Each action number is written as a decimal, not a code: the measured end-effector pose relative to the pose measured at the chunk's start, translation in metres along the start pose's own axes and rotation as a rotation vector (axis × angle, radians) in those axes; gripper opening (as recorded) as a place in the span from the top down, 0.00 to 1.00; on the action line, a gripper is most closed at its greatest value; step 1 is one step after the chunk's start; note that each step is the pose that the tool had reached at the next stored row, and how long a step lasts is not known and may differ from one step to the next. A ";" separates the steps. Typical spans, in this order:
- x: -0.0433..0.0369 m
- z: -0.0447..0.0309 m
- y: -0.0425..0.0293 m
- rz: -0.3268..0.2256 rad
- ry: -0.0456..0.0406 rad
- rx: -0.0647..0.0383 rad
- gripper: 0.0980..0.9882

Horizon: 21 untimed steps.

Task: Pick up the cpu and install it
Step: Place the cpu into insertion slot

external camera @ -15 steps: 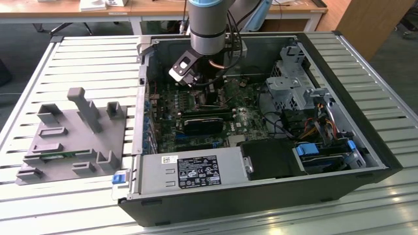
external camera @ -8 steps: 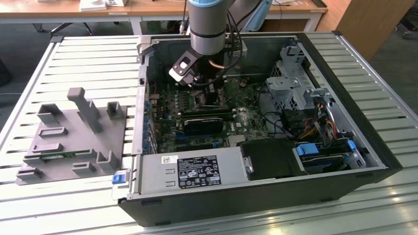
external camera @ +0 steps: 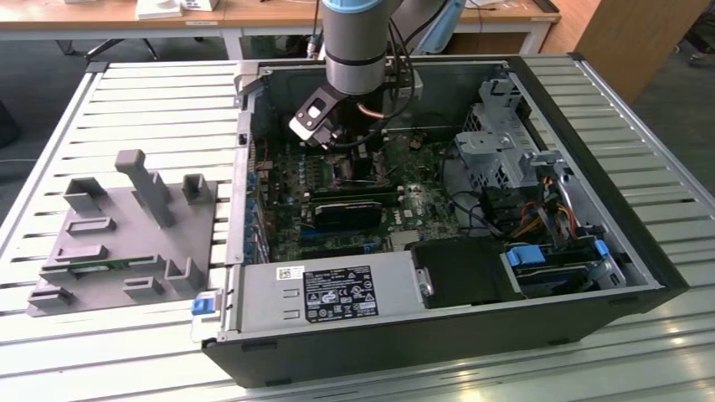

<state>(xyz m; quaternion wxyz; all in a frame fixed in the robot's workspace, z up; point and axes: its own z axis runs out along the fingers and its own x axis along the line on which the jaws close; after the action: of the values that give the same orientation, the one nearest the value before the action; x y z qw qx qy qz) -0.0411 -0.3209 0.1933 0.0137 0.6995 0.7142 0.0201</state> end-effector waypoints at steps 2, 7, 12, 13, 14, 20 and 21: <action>0.0000 -0.0007 0.0000 0.000 0.0002 0.000 0.43; 0.0001 -0.0051 0.0002 0.000 0.0011 0.000 0.43; 0.0001 -0.0089 0.0007 0.000 0.0013 0.001 0.58; 0.0001 -0.0095 0.0009 0.000 0.0013 0.002 0.65; 0.0001 -0.0101 0.0011 0.000 0.0013 0.003 0.71; 0.0001 -0.0135 0.0020 0.000 0.0014 0.009 0.97; 0.0001 -0.0140 0.0020 0.000 0.0013 0.009 0.99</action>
<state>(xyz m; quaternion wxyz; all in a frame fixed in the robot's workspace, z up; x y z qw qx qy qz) -0.0398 -0.3208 0.2073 0.0100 0.6997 0.7142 0.0173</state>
